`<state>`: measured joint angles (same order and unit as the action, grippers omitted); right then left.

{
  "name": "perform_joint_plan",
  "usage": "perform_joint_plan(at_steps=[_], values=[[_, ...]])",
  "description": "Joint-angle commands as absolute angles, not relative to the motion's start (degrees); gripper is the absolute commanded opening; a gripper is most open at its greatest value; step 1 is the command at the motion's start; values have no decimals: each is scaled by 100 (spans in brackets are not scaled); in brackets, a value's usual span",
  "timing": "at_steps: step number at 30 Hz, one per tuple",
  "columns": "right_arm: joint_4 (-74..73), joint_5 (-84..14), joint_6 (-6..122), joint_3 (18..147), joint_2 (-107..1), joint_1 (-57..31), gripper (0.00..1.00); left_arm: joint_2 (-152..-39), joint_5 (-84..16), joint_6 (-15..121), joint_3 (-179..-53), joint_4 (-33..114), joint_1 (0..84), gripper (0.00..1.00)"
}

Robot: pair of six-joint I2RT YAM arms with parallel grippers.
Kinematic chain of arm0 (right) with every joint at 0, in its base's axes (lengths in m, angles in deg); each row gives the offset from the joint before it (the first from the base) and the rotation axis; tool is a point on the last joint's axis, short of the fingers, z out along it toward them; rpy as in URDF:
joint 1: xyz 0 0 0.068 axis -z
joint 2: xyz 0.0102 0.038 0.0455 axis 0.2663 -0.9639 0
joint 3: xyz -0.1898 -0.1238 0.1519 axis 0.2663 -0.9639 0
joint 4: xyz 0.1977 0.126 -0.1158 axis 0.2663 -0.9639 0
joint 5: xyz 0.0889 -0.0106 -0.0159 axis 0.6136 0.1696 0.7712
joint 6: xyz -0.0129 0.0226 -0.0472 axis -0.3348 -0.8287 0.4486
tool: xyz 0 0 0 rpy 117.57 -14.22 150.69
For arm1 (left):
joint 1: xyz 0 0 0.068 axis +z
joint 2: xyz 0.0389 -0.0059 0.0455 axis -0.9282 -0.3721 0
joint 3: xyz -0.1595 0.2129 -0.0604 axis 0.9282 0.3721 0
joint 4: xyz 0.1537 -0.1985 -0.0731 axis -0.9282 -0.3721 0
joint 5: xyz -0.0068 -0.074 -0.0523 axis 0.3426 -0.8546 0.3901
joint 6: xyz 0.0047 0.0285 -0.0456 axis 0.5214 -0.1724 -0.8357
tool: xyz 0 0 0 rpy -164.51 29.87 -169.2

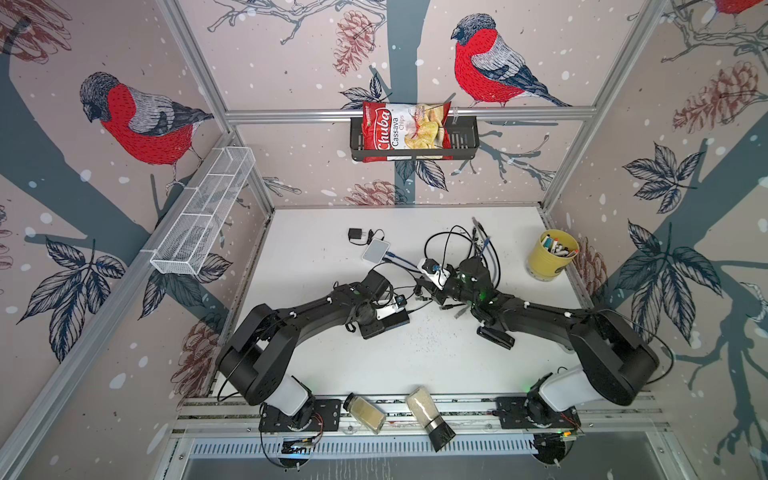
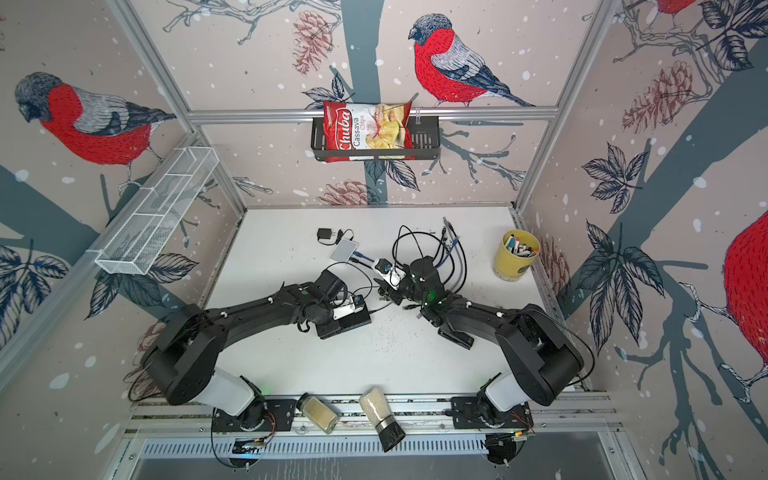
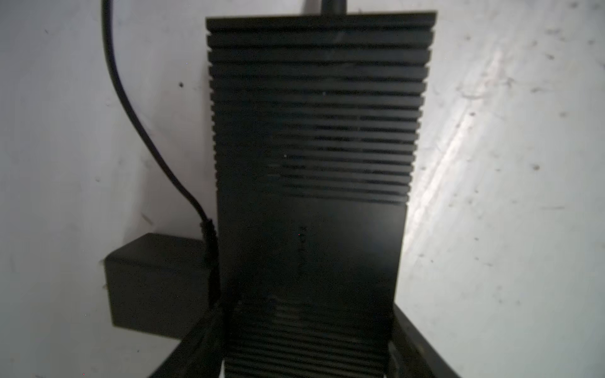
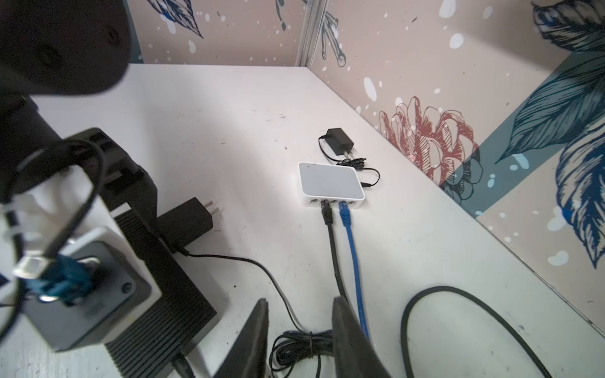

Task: Insert the plug into the switch port
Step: 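Move the right gripper to the teal-boot ethernet plug while left gripper holds the box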

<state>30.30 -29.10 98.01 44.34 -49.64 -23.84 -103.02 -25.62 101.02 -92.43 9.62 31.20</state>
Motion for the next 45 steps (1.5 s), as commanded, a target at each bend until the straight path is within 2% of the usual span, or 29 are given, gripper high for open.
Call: perform_joint_plan(at_steps=[1,17,29,35,36,37,45], values=[[3221,-3192,9570,4438,-4791,-2366,35,-10523,-2363,9660,-9322,408,3287,47],[2745,-3318,9654,4764,-4833,-2292,37,-10374,-2488,8857,-9252,478,4161,51],[2004,-3516,10111,5143,-5268,-2243,37,-11394,-2130,7673,-10066,-22,4354,60],[1433,-3492,10826,5280,-5494,-2204,38,-11029,-2147,7746,-10017,274,4363,72],[1290,-3487,10994,5310,-5532,-2193,38,-10911,-2178,7771,-10017,312,4363,91],[1147,-3492,11169,5349,-5571,-2182,38,-10783,-2228,7809,-10023,349,4363,97],[236,-3468,12211,5401,-5638,-1959,37,-9384,-2341,7840,-10045,966,4363,97]])
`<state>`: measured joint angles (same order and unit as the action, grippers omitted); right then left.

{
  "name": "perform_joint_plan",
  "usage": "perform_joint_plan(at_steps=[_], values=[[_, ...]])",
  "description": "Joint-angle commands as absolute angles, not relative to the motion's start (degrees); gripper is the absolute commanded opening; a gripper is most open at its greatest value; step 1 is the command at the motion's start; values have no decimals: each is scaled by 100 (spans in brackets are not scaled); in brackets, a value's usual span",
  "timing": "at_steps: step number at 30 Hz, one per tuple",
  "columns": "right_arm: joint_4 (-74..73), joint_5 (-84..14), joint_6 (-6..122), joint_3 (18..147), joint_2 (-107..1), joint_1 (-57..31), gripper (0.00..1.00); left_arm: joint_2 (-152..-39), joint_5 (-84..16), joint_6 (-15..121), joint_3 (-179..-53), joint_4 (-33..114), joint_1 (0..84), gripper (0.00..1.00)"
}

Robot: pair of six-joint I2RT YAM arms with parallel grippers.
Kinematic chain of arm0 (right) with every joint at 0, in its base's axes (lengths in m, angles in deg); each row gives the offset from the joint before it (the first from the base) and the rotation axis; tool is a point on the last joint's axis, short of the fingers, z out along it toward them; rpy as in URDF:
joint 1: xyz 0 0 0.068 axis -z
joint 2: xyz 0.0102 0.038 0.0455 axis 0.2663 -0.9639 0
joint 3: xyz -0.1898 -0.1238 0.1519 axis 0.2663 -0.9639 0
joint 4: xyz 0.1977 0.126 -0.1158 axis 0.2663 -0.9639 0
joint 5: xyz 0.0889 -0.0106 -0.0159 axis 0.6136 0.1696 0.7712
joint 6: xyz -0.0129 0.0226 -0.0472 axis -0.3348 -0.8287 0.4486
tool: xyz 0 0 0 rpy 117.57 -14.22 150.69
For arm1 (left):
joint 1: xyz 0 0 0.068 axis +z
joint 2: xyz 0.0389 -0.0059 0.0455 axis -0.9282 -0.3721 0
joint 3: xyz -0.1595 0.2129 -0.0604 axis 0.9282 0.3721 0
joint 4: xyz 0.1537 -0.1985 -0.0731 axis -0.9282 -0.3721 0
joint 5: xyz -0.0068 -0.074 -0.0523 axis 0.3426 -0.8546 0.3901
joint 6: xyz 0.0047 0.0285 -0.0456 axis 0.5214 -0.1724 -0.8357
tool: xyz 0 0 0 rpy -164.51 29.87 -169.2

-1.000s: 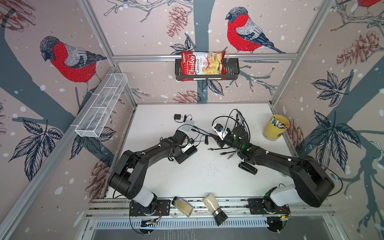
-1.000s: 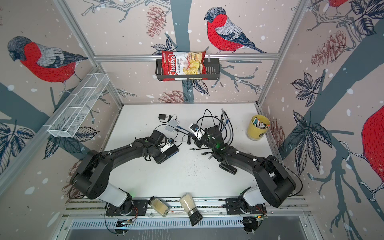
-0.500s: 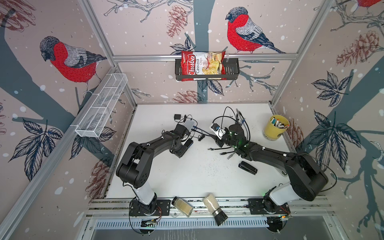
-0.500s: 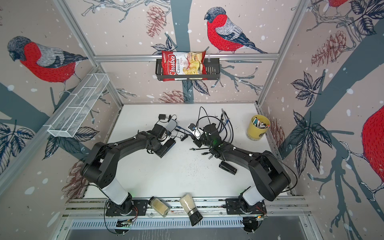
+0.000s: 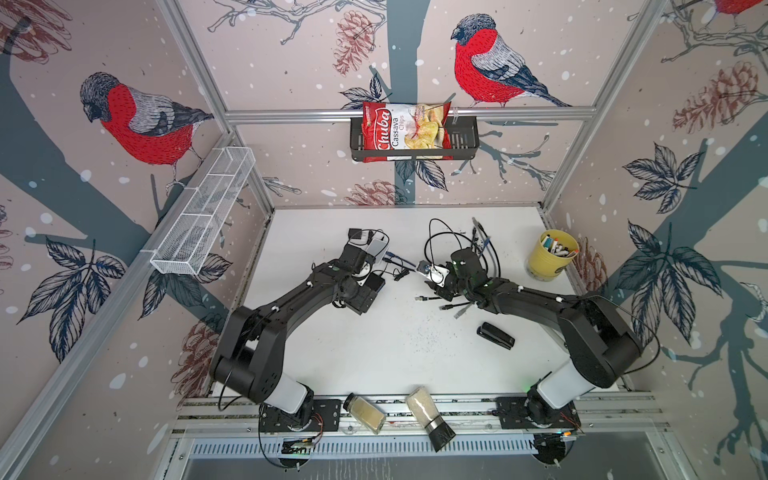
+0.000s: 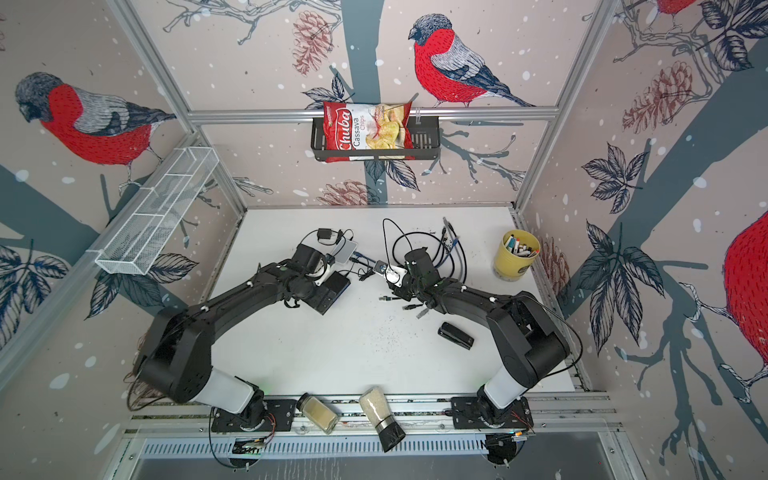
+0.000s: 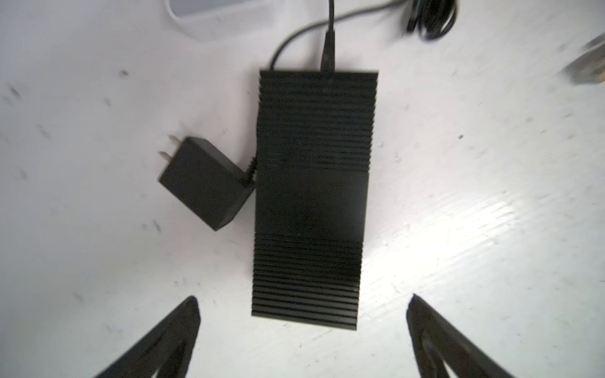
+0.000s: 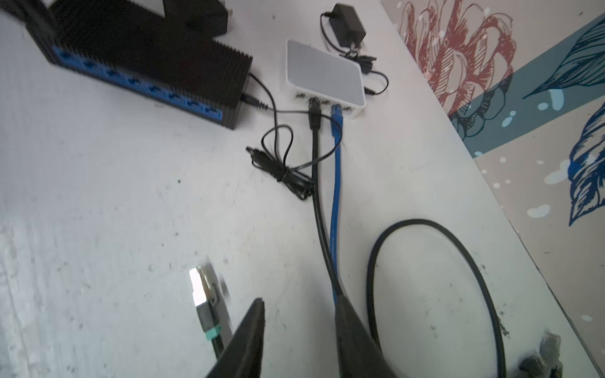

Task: Insert the plug into the switch port
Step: 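Move the right gripper to the teal-boot ethernet plug while left gripper holds the box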

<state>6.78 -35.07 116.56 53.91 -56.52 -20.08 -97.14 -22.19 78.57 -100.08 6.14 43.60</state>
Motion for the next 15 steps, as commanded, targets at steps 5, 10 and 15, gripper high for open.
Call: perform_joint_plan(at_steps=[5,10,15], values=[[-196,-3469,12562,5432,-5705,-1894,37,-8597,-2208,7427,-9785,1923,4359,97],[-459,-3412,12698,5538,-5885,-1835,33,-7968,-1879,6385,-9350,2872,4354,97],[-618,-3221,12809,5612,-5956,-1799,32,-7739,-1965,5822,-9186,2983,4357,98]])
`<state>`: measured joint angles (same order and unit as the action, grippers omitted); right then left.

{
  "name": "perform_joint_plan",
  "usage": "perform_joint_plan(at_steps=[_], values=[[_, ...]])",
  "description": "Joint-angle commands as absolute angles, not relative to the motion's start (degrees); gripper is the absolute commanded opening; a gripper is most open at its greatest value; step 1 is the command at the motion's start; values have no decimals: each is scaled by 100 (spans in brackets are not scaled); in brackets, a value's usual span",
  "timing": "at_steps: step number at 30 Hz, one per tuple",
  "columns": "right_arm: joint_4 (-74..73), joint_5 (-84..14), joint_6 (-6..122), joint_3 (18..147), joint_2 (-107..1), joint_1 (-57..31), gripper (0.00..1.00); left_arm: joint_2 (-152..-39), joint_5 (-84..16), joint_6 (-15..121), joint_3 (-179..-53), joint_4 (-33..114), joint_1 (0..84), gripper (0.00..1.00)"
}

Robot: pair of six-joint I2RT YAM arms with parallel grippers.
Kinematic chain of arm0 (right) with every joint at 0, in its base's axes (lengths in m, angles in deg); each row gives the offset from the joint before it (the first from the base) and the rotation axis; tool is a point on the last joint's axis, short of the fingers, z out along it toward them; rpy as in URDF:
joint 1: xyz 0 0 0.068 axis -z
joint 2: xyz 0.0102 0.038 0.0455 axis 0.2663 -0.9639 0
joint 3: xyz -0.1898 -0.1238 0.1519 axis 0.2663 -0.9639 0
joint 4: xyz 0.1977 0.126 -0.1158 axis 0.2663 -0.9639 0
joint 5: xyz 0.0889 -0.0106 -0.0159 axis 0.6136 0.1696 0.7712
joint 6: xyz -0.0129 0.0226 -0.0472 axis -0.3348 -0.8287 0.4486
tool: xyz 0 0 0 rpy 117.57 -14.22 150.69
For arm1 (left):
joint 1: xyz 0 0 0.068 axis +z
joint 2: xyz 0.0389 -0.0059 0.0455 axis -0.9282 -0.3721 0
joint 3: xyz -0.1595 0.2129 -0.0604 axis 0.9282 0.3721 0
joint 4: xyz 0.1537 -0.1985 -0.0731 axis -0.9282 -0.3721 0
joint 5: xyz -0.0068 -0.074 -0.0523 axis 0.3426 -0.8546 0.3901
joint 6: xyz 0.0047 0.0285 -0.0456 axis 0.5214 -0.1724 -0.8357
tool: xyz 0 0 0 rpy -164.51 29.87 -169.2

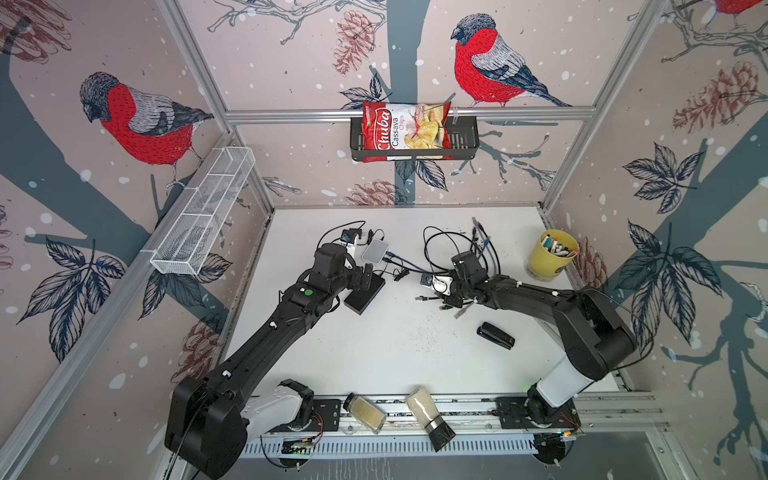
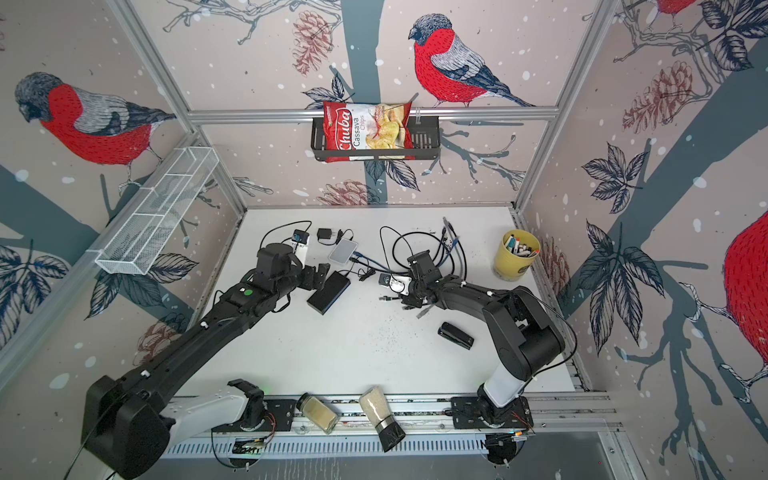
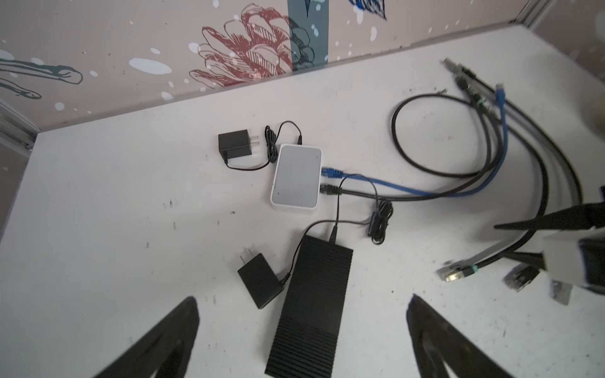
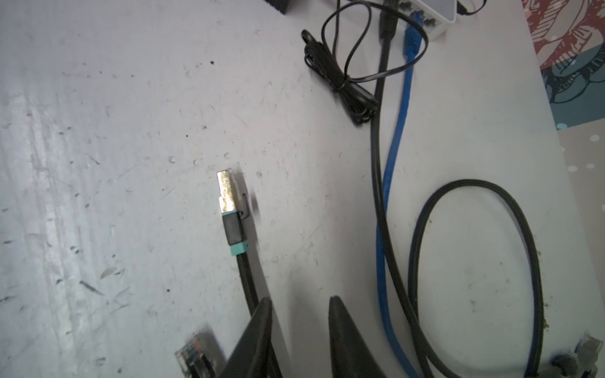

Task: Insert the plug into the switch port
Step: 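Move the right gripper to the teal-boot ethernet plug while left gripper holds the box, then close the right gripper on the teal-boot ethernet cable and lift it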

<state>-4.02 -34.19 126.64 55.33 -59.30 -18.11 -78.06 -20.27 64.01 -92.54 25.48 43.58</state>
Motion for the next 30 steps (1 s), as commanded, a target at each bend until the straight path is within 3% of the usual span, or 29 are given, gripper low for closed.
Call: perform_joint_plan(at_steps=[1,17,21,25,30], values=[[-688,-3168,12839,5646,-5971,-1787,32,-7742,-2008,5764,-9158,2973,4354,98],[-1350,-2832,13333,6025,-6446,-1690,32,-8385,-2974,5356,-8625,3087,4363,98],[-1289,-2909,13346,6052,-6517,-1690,32,-8521,-2695,5253,-8691,2964,4363,98],[-1196,-2903,13410,6037,-6556,-1699,32,-8455,-1427,4751,-8733,2720,4363,98],[-1163,-2903,13511,6039,-6576,-1764,24,-8136,-1050,4537,-8588,2693,4368,98]])
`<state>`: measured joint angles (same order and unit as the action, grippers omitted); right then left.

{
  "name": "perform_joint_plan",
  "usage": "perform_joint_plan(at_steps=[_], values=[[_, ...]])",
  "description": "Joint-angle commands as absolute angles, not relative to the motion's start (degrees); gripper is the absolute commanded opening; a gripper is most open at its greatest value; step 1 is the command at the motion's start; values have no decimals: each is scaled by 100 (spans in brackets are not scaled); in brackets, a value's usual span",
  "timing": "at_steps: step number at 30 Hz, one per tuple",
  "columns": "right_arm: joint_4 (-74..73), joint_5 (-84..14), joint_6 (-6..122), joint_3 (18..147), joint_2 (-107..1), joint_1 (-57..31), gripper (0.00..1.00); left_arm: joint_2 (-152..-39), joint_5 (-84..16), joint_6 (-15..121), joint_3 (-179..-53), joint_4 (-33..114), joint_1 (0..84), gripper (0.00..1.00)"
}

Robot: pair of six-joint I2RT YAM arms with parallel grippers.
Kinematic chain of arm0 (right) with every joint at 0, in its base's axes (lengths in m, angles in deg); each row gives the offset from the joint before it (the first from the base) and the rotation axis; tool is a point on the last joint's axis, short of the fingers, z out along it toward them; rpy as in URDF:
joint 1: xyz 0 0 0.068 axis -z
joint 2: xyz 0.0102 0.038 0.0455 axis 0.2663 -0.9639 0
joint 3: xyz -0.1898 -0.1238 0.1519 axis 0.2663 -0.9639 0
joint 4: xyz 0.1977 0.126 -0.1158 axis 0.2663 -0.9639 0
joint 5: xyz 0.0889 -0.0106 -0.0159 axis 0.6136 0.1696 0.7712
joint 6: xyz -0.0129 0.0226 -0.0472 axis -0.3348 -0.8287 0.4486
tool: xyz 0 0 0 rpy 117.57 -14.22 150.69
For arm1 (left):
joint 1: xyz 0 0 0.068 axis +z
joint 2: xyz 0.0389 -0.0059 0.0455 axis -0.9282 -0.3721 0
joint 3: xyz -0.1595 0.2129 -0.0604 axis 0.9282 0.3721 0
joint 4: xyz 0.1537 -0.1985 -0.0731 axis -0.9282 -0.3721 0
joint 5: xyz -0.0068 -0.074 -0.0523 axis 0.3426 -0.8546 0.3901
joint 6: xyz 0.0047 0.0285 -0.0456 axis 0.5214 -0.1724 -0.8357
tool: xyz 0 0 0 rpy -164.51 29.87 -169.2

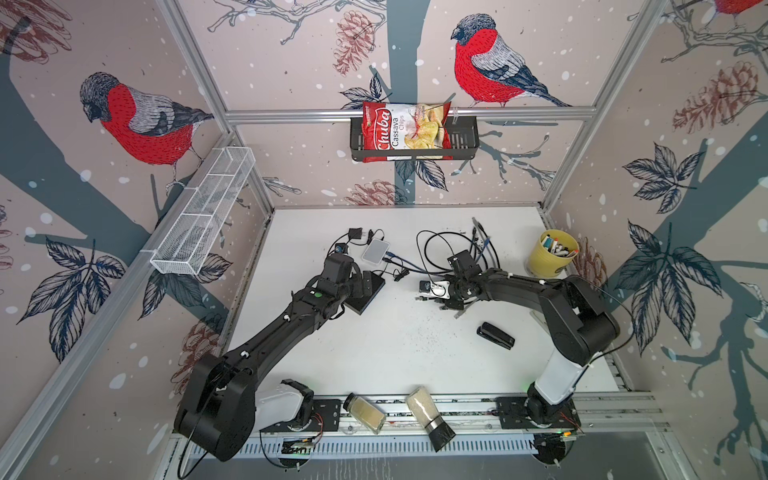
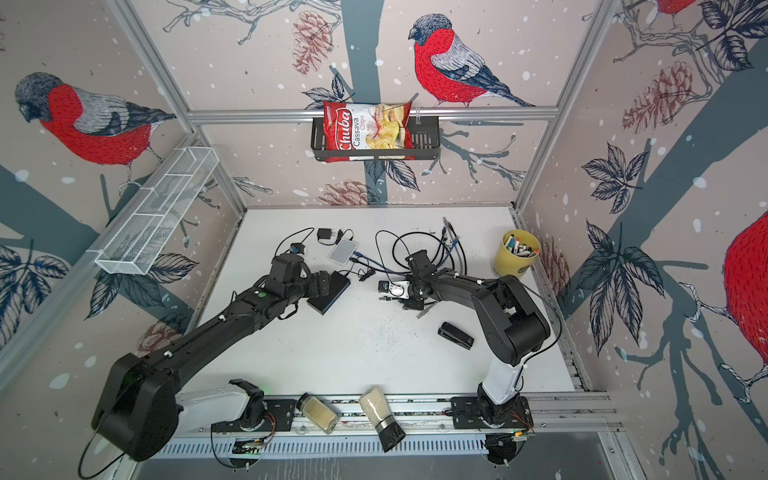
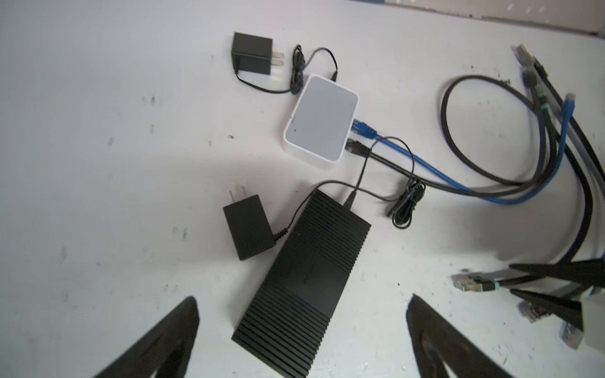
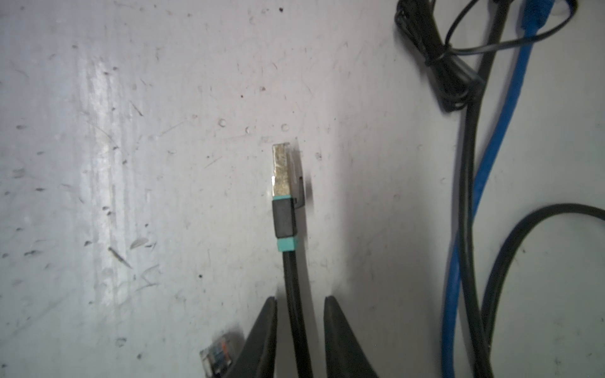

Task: Insert the plug into the switch port
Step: 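Close the right gripper on the teal-boot ethernet cable and lift it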

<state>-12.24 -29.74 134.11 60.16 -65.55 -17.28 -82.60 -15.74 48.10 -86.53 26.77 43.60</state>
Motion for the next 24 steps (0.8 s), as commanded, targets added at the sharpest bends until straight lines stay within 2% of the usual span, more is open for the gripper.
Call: perform_joint_plan(at_steps=[1,8,13,24], values=[[-1135,-2936,13531,6030,-6572,-1777,21,-8047,-1009,4464,-8521,2706,4372,98],[-1021,-3087,13599,5966,-6533,-1891,10,-7240,-1244,4213,-7770,3476,4394,98],[-639,-3341,13576,5724,-6404,-2070,4,-7176,-1527,4273,-7834,3213,4398,97],[392,-3977,13328,5105,-5850,-2436,3,-7844,-2204,4540,-8349,2735,4390,97]])
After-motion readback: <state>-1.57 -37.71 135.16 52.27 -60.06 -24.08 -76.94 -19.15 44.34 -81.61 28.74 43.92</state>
